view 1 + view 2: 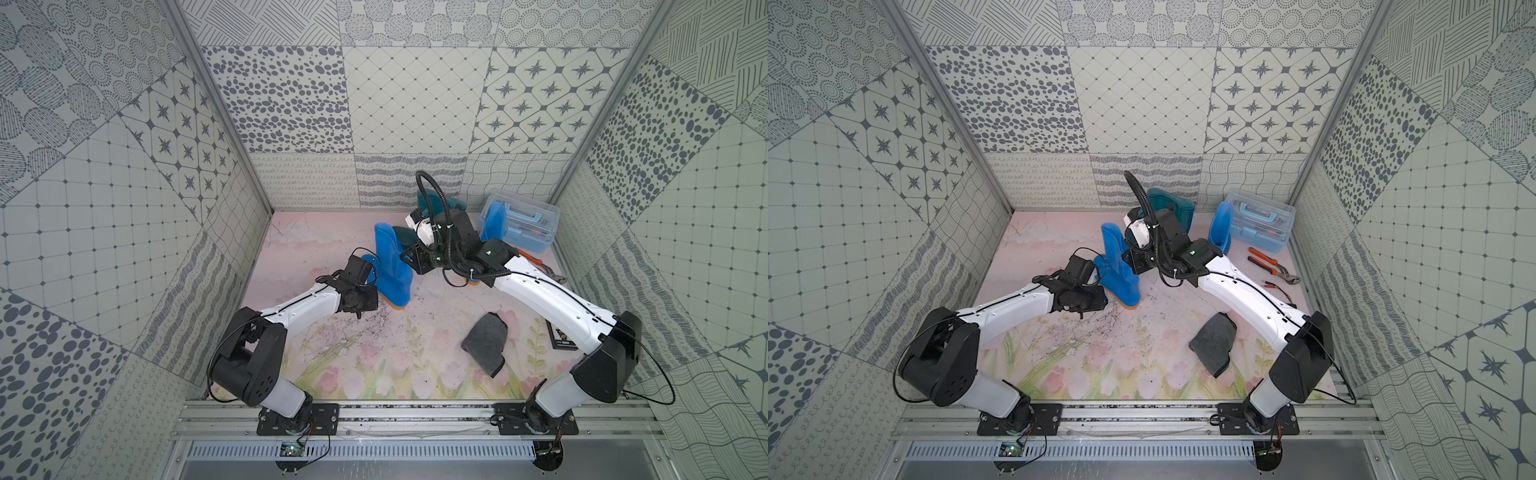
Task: Wipe the rubber boots with a cloth
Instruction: Place the rubber boot at the center of the board.
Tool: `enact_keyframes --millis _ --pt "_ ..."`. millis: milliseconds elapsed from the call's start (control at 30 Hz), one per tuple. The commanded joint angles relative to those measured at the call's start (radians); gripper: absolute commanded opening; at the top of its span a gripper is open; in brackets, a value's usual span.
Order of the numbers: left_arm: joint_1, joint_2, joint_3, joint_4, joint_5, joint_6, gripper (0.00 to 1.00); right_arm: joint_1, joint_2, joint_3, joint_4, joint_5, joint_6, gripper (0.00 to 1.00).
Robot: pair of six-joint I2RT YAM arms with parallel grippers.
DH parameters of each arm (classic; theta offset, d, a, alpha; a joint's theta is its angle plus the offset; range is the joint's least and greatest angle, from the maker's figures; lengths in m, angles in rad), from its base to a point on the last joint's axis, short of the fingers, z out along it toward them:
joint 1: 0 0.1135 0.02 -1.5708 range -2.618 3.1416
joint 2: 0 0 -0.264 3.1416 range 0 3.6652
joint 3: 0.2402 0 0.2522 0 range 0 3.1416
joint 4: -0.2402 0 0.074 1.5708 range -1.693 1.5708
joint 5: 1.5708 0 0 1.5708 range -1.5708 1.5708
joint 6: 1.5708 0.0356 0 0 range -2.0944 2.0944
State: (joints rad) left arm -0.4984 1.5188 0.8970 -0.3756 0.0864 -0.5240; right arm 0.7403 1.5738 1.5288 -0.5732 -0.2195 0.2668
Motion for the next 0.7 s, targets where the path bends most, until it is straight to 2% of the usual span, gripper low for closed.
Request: enact_keyframes --millis 0,267,533,667 --pt "0.001 -0.021 -0.004 -0.030 -0.033 0.012 0.43 0.007 -0.024 -0.009 0.062 -0.021 0.015 0.26" --pt "0.004 -0.108 -0.035 -0.083 -0.105 0.015 0.43 0.023 -0.047 -0.026 0.070 -0.028 0.030 0.29" --pt "0.017 -0.320 -0.084 -0.154 -0.238 -0.007 0.45 0.058 -0.060 -0.096 0.107 -0.031 0.069 0.29" --pt "0.028 -0.384 -0.081 -0.182 -0.266 0.005 0.46 0.073 -0.064 -0.097 0.105 -0.013 0.071 0.31"
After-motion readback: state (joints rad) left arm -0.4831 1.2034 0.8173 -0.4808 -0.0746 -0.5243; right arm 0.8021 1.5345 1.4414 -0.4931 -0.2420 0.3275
